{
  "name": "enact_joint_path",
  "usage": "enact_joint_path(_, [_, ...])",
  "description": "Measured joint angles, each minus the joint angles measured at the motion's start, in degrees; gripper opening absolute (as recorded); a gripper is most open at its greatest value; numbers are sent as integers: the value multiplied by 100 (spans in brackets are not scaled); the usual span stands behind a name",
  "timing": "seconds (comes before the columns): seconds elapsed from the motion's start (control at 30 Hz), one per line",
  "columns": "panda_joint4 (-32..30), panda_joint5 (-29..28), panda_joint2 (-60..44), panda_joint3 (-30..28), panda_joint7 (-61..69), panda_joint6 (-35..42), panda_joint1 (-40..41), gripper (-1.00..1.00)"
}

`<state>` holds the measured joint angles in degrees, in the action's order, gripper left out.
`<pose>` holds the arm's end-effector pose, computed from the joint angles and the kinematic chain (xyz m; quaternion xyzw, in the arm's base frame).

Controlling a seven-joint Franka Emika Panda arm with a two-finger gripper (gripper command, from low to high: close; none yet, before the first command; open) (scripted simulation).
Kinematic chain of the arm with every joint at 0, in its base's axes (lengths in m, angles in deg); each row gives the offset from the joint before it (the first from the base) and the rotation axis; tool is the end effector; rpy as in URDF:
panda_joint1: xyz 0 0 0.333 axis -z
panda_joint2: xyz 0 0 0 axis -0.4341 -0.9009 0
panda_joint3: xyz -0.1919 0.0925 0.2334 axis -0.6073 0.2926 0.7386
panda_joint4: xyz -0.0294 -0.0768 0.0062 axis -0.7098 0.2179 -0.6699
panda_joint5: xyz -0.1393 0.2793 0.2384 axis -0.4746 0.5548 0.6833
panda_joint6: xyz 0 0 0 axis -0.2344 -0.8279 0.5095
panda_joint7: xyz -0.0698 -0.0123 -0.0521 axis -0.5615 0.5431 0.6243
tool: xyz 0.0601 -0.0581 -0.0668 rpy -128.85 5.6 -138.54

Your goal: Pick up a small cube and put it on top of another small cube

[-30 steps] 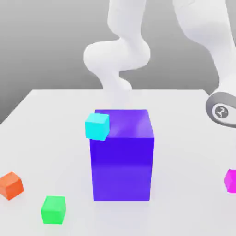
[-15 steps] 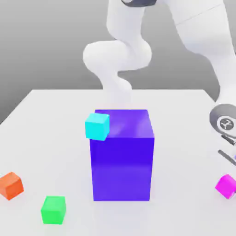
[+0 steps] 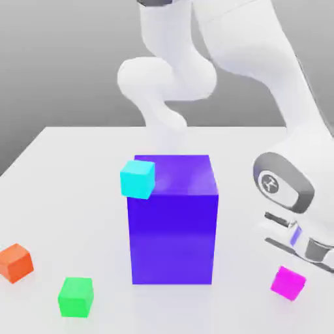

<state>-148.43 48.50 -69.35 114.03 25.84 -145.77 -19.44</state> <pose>0.4478 0.2195 0.1549 -0.5808 -0.8062 0.0962 0.0593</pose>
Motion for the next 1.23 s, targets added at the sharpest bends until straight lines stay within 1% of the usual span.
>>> enact_joint_path(0.43, [-273,289,675,28,2896,-263,1952,-100])
enact_joint_path(0.7, [-438,612,1196,-240,4604,-503,3129,-100])
enact_joint_path(0.87, [-873,989,1167,-291,5780,-315,3771,-100])
enact_joint_path(0.97, [-1179,1381,1834,-344,6426,-764,4141,-100])
enact_joint_path(1.03, [-1243,1191,1728,-464,6371,-1157,4190,-100])
enact_joint_path(1.1, [-1226,772,1328,-737,6093,-1564,4030,-100])
enact_joint_path(1.13, [-1209,574,1135,-870,5954,-1735,3940,100])
enact_joint_path(1.23, [-1209,574,1135,-871,5954,-1735,3938,100])
